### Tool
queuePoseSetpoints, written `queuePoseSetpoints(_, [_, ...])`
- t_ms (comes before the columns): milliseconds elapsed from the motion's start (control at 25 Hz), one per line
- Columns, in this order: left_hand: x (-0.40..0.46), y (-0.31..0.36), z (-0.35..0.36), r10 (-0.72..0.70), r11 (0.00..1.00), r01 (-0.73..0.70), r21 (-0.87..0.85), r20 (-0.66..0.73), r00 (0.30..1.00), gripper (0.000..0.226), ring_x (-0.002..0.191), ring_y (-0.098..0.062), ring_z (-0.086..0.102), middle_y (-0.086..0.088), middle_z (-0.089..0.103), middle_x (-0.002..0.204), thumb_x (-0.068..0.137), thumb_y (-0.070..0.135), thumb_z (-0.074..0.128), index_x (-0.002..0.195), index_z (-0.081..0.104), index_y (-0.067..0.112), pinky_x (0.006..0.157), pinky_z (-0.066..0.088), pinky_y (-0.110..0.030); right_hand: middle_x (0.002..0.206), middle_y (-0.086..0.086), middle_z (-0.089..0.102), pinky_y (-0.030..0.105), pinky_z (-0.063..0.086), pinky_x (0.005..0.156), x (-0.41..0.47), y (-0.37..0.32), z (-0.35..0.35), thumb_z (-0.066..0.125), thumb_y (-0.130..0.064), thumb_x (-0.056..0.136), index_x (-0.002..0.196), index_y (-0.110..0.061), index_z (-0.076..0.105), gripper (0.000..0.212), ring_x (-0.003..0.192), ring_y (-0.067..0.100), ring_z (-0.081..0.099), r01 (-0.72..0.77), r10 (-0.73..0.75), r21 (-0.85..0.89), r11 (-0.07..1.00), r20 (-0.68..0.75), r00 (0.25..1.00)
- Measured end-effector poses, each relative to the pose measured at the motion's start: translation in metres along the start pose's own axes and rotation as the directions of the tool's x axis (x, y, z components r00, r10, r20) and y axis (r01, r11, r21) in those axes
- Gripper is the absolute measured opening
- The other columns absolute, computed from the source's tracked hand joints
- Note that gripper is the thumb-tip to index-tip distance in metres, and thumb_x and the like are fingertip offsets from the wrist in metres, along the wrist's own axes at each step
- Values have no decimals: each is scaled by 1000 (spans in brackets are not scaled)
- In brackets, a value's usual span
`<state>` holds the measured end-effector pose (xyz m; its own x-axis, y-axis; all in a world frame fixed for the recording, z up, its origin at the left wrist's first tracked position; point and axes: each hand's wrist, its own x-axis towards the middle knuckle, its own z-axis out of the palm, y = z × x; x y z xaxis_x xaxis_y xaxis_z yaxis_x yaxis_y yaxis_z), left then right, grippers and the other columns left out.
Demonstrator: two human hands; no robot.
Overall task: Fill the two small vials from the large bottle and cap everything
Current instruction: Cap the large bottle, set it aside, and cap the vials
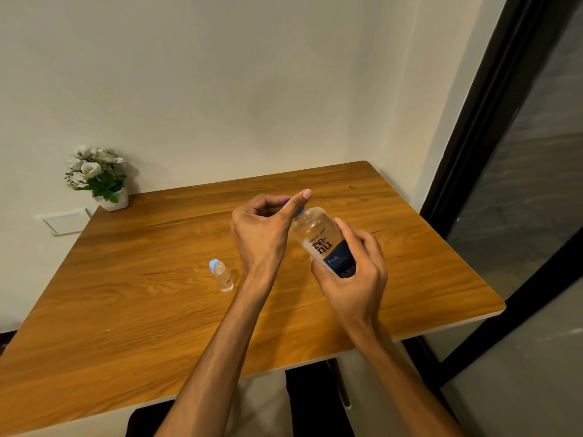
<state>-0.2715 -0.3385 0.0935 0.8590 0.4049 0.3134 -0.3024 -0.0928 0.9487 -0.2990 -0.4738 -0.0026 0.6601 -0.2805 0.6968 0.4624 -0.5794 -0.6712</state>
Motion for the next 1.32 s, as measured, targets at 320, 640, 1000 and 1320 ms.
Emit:
queuePoseSetpoints(320, [1,3,-10,6,986,43,-164,287,958,17,99,-14,76,-8,82,101,97,14,71,110,78,6,85,61,-25,128,-4,70,29,64,87,2,-7,-8,96,-27,67,141,-23,65,80,118,12,67,-336,245,376,864,269,931])
queuePoseSetpoints(640, [4,-8,-10,12,994,32,-107,385,923,21,110,-17,66,-5,72,117,95,24,68,105,81,10,86,53,-27,125,-6,74,35,63,91,0,-1,-8,95,-22,64,137,-22,65,78,116,16,71,-472,304,419,776,407,861])
queuePoseSetpoints(1000, [-14,-31,-4,35,980,51,-194,411,911,16,100,-22,77,-13,81,101,93,-4,68,107,72,0,87,59,-27,120,1,74,50,62,94,-8,22,2,97,-16,59,126,-24,64,75,111,25,71,-543,357,377,750,460,813])
queuePoseSetpoints(1320, [-16,-54,5,87,996,-77,-41,377,922,28,97,-12,73,0,75,104,80,11,88,107,80,12,85,59,-27,112,4,75,44,62,89,-13,37,9,94,-15,57,121,-20,65,70,105,28,72,-566,377,369,737,471,798])
